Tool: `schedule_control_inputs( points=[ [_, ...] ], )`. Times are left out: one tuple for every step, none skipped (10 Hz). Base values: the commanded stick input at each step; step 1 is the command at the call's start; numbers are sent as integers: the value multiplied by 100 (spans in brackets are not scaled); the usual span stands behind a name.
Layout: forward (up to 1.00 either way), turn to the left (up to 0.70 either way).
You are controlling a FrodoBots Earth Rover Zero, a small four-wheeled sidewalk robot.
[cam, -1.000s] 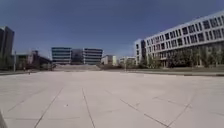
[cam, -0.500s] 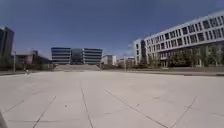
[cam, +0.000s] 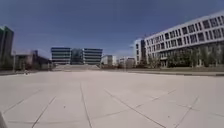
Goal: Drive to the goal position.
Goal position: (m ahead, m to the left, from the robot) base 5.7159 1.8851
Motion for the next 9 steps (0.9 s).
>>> schedule_control_inputs(
  points=[
    [9, -5],
    [9, -5],
    [9, -5],
    [9, -5],
    [9, -5],
    [9, -5],
    [9, -5],
    [9, -5],
    [9, -5]
  ],
)
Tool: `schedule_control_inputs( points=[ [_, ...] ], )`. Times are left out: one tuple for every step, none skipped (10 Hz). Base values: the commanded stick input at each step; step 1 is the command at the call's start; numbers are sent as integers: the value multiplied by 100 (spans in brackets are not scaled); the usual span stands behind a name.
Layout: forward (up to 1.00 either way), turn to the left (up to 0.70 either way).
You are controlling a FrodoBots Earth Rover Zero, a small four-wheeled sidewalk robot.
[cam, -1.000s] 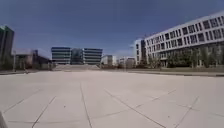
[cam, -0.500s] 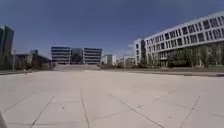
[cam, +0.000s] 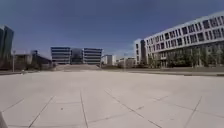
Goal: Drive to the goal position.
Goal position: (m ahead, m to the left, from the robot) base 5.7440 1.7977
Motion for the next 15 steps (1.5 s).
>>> schedule_control_inputs(
  points=[
    [9, -5],
    [9, -5],
    [9, -5],
    [9, -5],
    [9, -5],
    [9, -5],
    [9, -5],
    [9, -5],
    [9, -5],
    [9, -5],
    [9, -5],
    [9, -5],
    [9, -5],
    [9, -5],
    [9, -5]
  ],
)
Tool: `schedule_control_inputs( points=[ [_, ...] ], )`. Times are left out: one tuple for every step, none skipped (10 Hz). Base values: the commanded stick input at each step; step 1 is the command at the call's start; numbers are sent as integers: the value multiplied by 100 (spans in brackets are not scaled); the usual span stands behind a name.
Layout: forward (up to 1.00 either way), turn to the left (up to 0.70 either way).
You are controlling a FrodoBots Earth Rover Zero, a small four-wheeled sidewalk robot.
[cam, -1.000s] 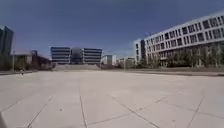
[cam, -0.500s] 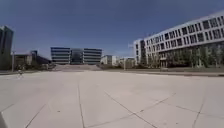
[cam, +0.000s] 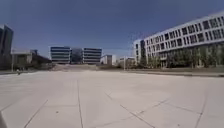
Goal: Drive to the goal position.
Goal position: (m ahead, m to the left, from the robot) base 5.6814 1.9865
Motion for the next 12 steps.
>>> schedule_control_inputs(
  points=[
    [9, -5],
    [9, -5],
    [9, -5],
    [9, -5],
    [9, -5],
    [9, -5],
    [9, -5],
    [9, -5],
    [9, -5],
    [9, -5],
    [9, -5],
    [9, -5]
  ],
)
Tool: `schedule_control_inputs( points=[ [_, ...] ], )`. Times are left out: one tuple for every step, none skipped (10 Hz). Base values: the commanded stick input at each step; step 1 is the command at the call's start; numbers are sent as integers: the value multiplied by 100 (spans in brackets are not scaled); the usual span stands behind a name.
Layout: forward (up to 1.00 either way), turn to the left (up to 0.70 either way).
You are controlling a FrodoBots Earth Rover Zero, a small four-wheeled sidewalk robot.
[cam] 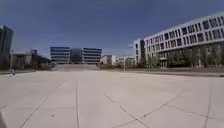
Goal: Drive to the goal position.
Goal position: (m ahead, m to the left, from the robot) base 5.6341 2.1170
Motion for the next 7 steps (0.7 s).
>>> schedule_control_inputs(
  points=[
    [9, -5],
    [9, -5],
    [9, -5],
    [9, -5],
    [9, -5],
    [9, -5],
    [9, -5]
  ],
)
